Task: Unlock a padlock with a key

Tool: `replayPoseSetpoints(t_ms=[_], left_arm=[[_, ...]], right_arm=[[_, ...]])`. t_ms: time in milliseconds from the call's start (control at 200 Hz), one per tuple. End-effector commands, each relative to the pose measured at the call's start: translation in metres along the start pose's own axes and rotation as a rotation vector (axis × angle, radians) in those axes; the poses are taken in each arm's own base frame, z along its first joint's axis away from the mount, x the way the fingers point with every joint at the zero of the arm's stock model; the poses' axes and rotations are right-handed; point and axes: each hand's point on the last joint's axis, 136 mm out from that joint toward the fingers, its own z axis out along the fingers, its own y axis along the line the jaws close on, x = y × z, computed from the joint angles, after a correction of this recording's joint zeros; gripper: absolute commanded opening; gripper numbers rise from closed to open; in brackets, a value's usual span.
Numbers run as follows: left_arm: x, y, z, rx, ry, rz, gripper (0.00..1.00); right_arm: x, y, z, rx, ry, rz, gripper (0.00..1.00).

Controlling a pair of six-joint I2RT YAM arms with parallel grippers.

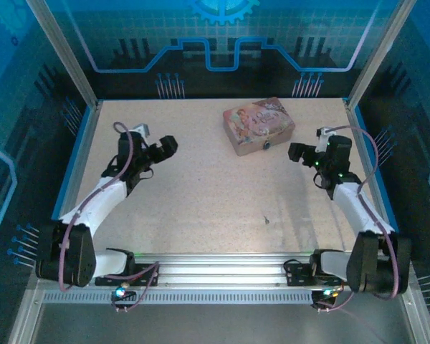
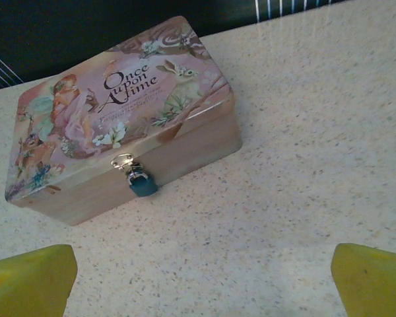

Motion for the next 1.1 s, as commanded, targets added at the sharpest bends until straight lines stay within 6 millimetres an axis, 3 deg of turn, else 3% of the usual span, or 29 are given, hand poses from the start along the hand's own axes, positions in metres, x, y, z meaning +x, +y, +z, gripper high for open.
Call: replayPoseSetpoints(t_ms=[0, 330, 650, 895, 1095], left_arm=[[0.006, -0.041, 0.016, 0.090, 0.050, -0.008, 0.99], [0.034, -0.103, 0.088, 0.211, 0.175, -0.012, 0.99], [0.046, -0.131, 0.162, 0.296, 0.264, -0.071, 0.93], [0.062, -0.139, 0.201, 0.314, 0.322, -0.092, 0.89], [0.066, -0.145, 0.211, 0.334, 0.341, -0.093, 0.84]], right_arm=[[-0.021, 0.010, 0.013, -0.112, -0.008, 0.077, 1.00], [-0.050, 0.001, 0.082, -0.209, 0.056, 0.164, 1.00], [-0.060, -0.010, 0.155, -0.260, 0.140, 0.216, 1.00], [-0.050, 0.001, 0.184, -0.334, 0.230, 0.198, 0.97], [-0.037, 0.014, 0.189, -0.403, 0.292, 0.163, 0.87]])
